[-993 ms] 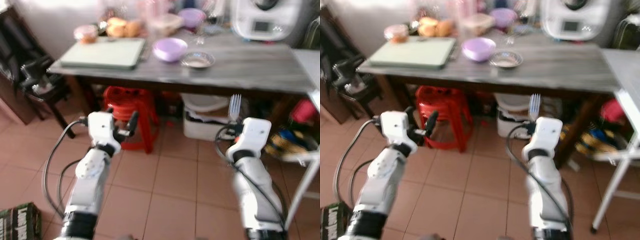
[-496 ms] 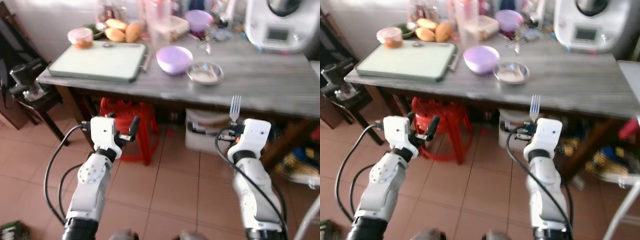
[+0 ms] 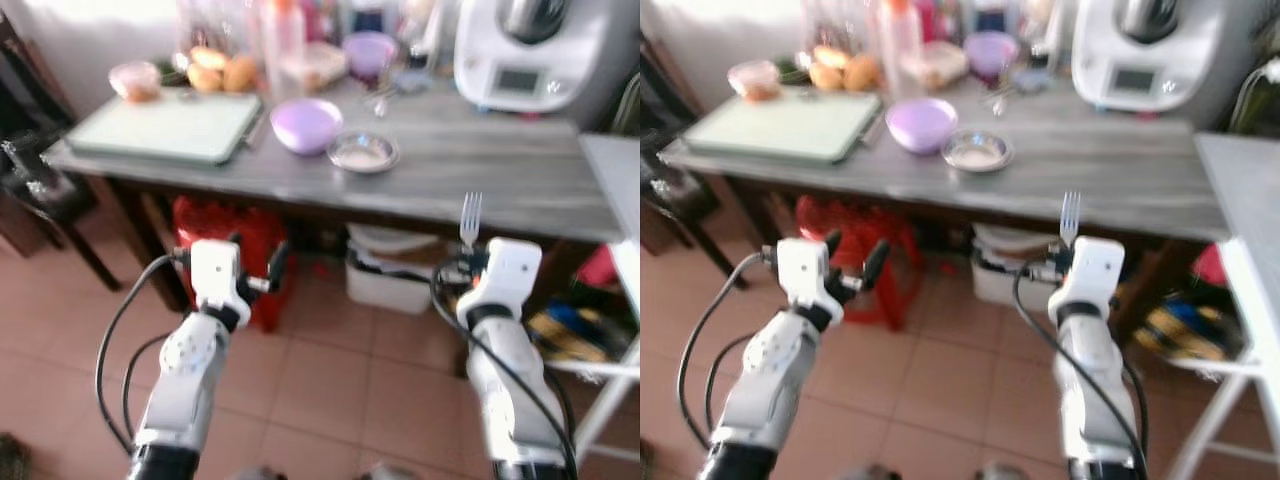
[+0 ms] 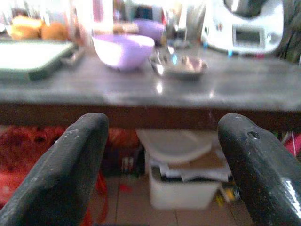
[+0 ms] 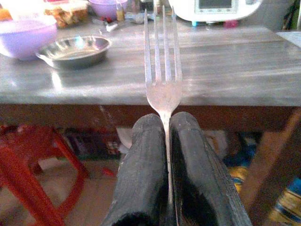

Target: Setting the table

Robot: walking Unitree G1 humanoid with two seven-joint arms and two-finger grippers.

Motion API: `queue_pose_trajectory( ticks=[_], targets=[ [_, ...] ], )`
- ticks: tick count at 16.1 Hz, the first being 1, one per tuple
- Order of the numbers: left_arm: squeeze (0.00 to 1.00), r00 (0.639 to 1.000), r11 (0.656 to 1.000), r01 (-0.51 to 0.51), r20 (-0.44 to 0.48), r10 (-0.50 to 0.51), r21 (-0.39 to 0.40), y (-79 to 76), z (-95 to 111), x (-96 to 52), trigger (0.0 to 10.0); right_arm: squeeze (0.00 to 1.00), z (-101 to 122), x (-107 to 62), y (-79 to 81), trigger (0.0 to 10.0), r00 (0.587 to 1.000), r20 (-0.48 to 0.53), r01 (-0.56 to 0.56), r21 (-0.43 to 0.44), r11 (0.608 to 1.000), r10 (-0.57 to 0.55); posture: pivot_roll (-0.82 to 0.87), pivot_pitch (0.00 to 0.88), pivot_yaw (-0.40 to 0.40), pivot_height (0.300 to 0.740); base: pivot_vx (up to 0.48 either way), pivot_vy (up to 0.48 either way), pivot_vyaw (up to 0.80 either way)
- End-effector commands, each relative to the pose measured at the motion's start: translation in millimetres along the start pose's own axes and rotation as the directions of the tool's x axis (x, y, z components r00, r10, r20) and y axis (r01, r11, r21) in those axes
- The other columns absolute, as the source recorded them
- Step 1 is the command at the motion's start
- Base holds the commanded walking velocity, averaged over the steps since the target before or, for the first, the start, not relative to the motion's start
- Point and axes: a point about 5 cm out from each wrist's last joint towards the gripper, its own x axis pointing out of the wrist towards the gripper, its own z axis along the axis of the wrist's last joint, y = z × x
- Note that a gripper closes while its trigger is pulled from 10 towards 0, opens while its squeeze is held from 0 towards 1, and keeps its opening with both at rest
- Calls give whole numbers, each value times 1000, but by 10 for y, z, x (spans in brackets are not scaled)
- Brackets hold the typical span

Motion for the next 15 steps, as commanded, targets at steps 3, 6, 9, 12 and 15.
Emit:
queue_pose_trajectory(
  ticks=[3, 6, 9, 12, 15],
  targets=[
    [0, 999, 1000, 5, 32, -5, -7, 20, 75, 30, 10000, 0, 49, 8, 44, 10000, 1000, 20, -14, -2, 1000, 14, -48, 0, 52, 740, 422, -172, 0],
    [0, 997, 997, -74, 2, 74, -7, 79, 31, 37, 10000, 0, 46, 5, 32, 10000, 1000, 18, -10, -3, 1000, 10, -48, 0, 51, 740, 0, 0, 0],
    [0, 998, 998, -65, 10, 65, 0, 124, 41, 31, 10000, 0, 41, 6, 33, 10000, 1000, 17, -11, -2, 1000, 11, -49, 0, 51, 740, 0, 0, 0],
    [0, 998, 999, -51, 29, 51, 7, 171, 72, 24, 10000, 0, 45, 13, 25, 10000, 1000, 19, -11, -1, 1000, 11, -49, 0, 50, 740, 254, 0, 0],
    [0, 998, 999, -49, 36, 48, 4, 171, 85, 32, 10000, 0, 42, 10, 32, 10000, 1000, 18, -14, -1, 1000, 14, -52, 0, 49, 740, 454, 0, 0]
  ],
)
